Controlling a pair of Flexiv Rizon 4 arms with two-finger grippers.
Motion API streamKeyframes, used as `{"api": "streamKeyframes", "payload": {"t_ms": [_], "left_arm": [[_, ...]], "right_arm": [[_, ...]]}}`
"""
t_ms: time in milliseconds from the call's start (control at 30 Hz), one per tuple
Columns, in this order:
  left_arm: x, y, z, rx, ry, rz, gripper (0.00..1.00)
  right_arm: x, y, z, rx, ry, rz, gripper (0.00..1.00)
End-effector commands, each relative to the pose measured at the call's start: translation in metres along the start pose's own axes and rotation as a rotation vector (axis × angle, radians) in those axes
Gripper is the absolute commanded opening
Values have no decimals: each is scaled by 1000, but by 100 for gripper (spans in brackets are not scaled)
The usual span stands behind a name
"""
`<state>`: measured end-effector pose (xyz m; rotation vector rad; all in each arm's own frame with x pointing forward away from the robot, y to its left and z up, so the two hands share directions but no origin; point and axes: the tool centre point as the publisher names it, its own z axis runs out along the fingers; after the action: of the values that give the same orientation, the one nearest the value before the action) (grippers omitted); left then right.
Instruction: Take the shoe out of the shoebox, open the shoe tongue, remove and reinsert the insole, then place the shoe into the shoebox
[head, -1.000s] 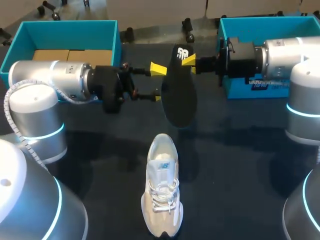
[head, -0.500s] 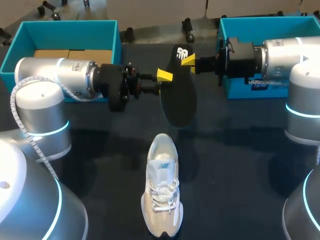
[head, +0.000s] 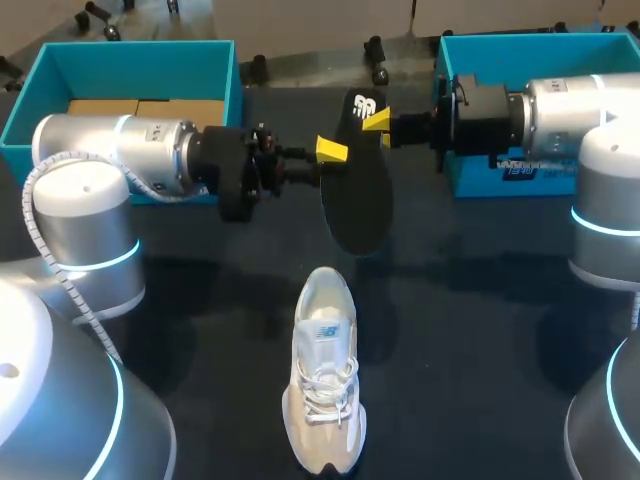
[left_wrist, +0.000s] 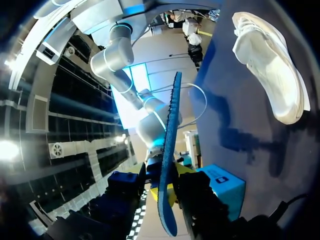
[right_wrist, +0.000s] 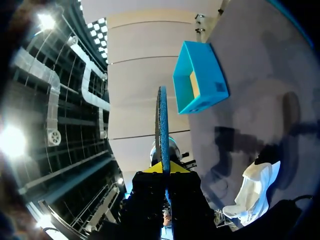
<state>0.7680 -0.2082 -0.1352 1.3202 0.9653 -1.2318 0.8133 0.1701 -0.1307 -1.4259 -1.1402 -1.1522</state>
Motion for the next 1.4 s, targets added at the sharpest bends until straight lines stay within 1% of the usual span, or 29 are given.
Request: {"api": "streamKeyframes", "payload": {"t_ms": [33,100,200,267,300,333,367,633,667,700,733,1067,1267,1400], "left_arm": [[1,1,3,-4,-1,4,33],[2,1,4,-5,0,3,30],[4,1,5,-9,1,1,30],[4,1,6,-12,1,-1,24],[5,1,6,-14,1,-1,16],[5,1,7,-15,1,-2,6],[5,1,7,-16,1,-1,0],[6,0,7,-17,-1,-2,0],[6,0,6,-18,-1,-2,0],[6,0,6,-19,-1,-2,0],[6,0,5,-20,-1,-1,0],[9,3,-10,-40,6,-8,0],[8,2,-32,-52,24,3,0],[6,-2,-52,-63,38,-4,0]], "right_arm": [[0,0,1,0,-3,1,0],[0,0,1,0,-3,1,0],[0,0,1,0,-3,1,0],[0,0,1,0,-3,1,0],[0,0,1,0,-3,1,0],[0,0,1,0,-3,1,0],[0,0,1,0,-3,1,0],[0,0,1,0,-3,1,0],[0,0,1,0,-3,1,24],[0,-1,0,-7,2,-5,83],[0,-2,0,-8,5,-8,100],[-2,-19,-12,-39,7,-27,100],[-5,-34,-16,-25,34,-47,100],[-7,-41,-17,-4,41,-61,100]]}}
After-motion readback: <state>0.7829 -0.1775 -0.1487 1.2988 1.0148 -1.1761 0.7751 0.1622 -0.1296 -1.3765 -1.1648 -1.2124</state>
